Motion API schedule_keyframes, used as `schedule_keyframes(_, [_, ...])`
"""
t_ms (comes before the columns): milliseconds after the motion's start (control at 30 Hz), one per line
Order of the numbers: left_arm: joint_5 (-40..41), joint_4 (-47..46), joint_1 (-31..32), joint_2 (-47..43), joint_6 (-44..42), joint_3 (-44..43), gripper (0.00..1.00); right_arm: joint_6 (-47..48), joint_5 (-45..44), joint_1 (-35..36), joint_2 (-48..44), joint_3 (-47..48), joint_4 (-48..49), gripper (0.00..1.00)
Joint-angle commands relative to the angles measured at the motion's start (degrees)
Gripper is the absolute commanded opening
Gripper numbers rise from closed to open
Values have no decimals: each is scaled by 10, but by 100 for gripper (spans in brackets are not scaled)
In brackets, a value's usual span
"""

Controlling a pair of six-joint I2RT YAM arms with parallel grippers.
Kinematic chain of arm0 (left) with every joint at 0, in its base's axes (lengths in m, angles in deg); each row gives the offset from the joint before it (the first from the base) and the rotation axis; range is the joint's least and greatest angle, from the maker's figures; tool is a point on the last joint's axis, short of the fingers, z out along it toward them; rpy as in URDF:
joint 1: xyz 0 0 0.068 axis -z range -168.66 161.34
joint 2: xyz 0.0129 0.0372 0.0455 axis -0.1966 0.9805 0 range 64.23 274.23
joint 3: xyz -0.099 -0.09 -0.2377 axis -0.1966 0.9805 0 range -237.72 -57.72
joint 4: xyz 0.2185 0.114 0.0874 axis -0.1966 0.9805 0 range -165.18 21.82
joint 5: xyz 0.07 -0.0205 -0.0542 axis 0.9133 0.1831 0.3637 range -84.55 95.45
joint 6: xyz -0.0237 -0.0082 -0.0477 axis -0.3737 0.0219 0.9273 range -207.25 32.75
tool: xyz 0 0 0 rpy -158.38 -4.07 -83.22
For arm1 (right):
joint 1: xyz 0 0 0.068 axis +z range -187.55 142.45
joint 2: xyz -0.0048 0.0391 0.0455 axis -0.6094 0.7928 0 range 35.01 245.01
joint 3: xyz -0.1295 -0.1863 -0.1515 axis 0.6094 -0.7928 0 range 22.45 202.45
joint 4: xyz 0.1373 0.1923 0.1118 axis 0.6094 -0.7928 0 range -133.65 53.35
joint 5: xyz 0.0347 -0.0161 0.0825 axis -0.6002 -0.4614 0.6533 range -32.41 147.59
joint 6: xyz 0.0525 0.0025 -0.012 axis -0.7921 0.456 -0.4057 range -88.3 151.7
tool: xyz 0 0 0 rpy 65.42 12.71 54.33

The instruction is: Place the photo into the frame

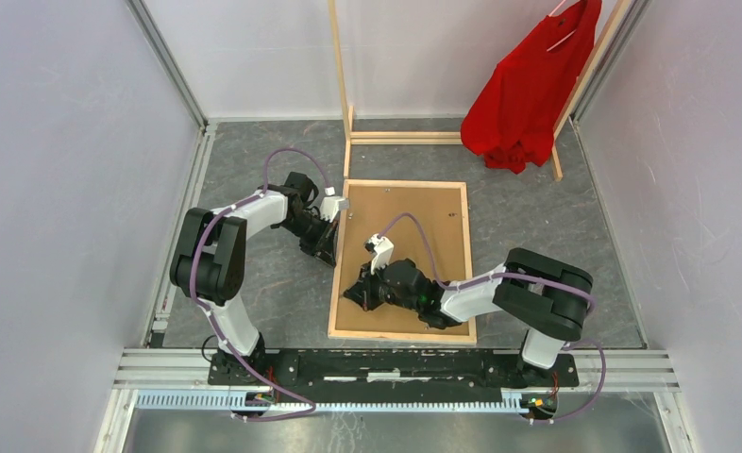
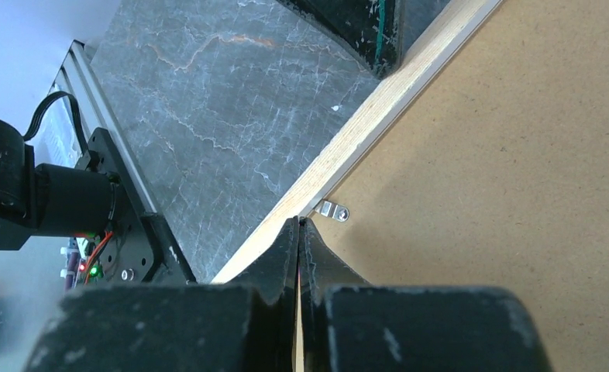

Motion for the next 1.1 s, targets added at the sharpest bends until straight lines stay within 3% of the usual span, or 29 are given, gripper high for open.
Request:
schedule_keyframes(0, [9, 7, 5, -14, -35, -13, 10, 9, 13, 2, 6, -5, 20, 0])
schedule_keyframes(1067, [14, 7, 7, -20, -40, -7, 10, -7, -13, 5, 79, 36, 22, 0])
